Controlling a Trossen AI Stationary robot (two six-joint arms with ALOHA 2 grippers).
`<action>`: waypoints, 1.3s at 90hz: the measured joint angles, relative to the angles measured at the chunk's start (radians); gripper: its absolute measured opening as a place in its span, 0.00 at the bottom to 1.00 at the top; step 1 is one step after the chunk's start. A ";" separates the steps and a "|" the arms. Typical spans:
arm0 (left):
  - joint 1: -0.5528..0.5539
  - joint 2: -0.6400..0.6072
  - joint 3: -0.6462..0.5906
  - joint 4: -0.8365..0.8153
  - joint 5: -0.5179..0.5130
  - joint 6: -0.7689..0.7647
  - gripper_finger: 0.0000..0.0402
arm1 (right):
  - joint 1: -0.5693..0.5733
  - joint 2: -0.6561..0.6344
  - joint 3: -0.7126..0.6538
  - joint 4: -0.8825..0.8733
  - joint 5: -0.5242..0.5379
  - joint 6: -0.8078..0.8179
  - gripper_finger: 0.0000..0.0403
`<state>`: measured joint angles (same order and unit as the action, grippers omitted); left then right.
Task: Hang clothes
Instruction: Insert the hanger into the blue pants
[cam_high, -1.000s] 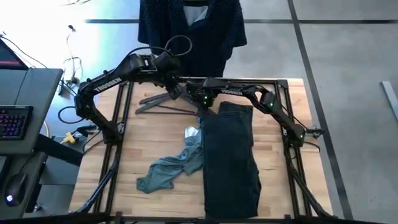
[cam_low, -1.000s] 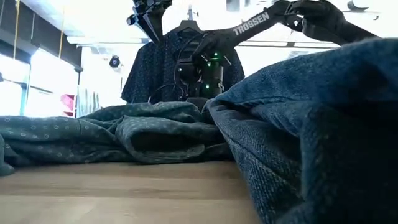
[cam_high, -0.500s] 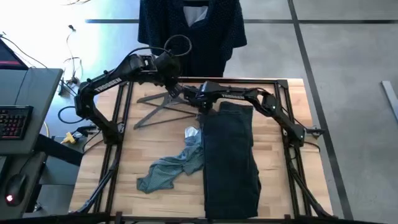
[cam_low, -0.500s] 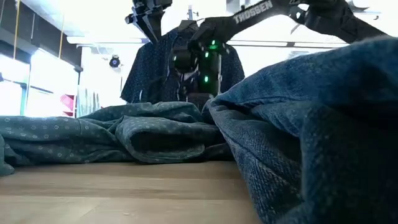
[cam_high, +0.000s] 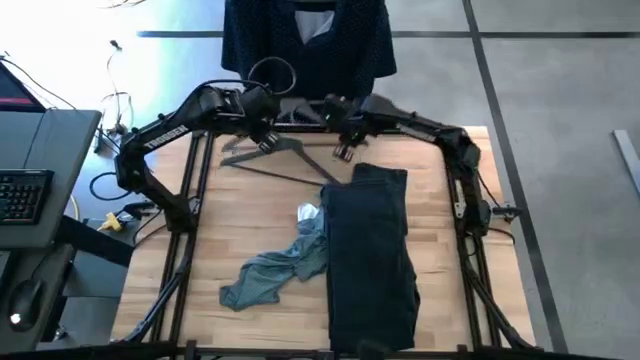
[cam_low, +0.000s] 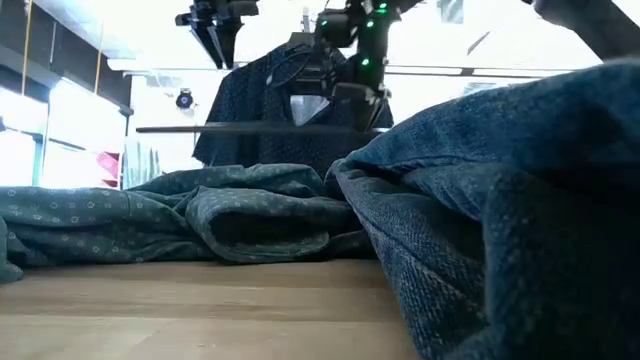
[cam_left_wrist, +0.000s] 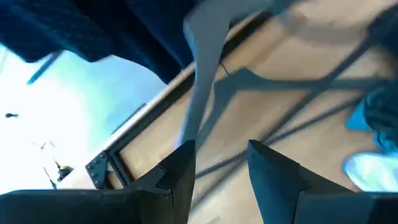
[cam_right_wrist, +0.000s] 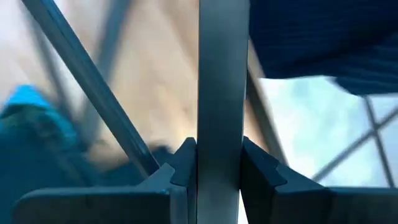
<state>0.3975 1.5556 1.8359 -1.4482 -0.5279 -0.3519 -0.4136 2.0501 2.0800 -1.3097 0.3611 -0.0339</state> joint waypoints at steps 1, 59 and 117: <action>0.001 -0.001 0.000 0.000 -0.007 0.001 0.30 | -0.004 -0.005 0.000 -0.006 0.005 0.000 0.14; 0.099 -0.010 -0.184 0.502 0.119 0.311 0.30 | 0.034 -0.636 -0.559 0.139 0.181 0.015 0.14; 0.093 0.019 -0.221 0.636 0.232 0.390 0.30 | 0.107 -0.689 -0.620 0.234 0.232 -0.031 0.14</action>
<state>0.4904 1.5749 1.6146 -0.8118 -0.2955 0.0383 -0.3069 1.3613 1.4601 -1.0756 0.5934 -0.0645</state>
